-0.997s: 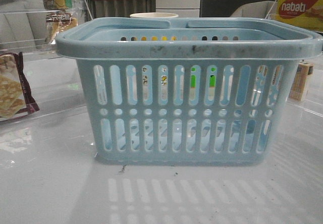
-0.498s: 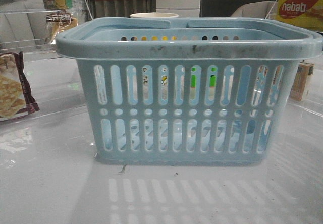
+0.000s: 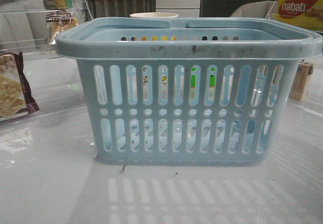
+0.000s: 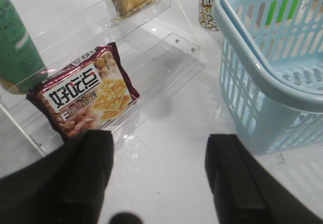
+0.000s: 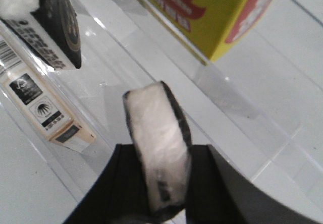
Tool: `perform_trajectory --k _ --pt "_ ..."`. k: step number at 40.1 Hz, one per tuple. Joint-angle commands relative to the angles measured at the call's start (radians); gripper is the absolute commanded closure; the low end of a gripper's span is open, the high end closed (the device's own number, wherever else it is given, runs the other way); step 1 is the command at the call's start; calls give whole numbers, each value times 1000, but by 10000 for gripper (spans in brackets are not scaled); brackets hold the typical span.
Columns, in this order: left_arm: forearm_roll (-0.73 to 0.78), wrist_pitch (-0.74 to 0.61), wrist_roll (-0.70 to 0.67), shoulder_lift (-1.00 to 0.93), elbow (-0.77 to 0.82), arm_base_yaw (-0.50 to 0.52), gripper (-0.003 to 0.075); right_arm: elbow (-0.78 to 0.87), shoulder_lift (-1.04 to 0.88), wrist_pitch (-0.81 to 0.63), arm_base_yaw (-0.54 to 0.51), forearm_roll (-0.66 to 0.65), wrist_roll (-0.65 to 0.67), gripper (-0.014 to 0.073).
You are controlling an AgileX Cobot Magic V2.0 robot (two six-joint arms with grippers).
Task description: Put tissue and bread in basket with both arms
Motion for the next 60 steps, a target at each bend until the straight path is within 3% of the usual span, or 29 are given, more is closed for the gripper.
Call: perform_trajectory --k 1,9,16,23,30,33,37,40,47,60 --pt "-6 -83 3 8 -30 -7 267 -36 -125 -32 11 -5 4 384" --pt "-6 -83 3 8 -30 -7 267 -36 -294 42 112 7 4 384" --pt "-6 -83 3 8 -30 -7 267 -34 -403 117 320 17 4 384" --pt "-6 -83 3 8 -30 -7 267 -32 -393 131 544 19 4 384" --pt "-6 -83 3 8 -30 -7 267 -32 -333 133 681 20 4 358" --pt "-6 -83 3 8 -30 -7 267 -32 -303 133 708 22 4 286" --pt "-6 -83 3 8 -30 -7 267 -32 -273 134 725 29 4 119" --pt "-6 -83 3 8 -30 -7 267 -32 -269 144 725 29 4 58" --pt "-6 -83 3 8 -30 -7 267 0 -351 156 725 27 -1 54" --pt "-6 -83 3 8 -30 -7 262 311 -666 20 725 10 -5 54"
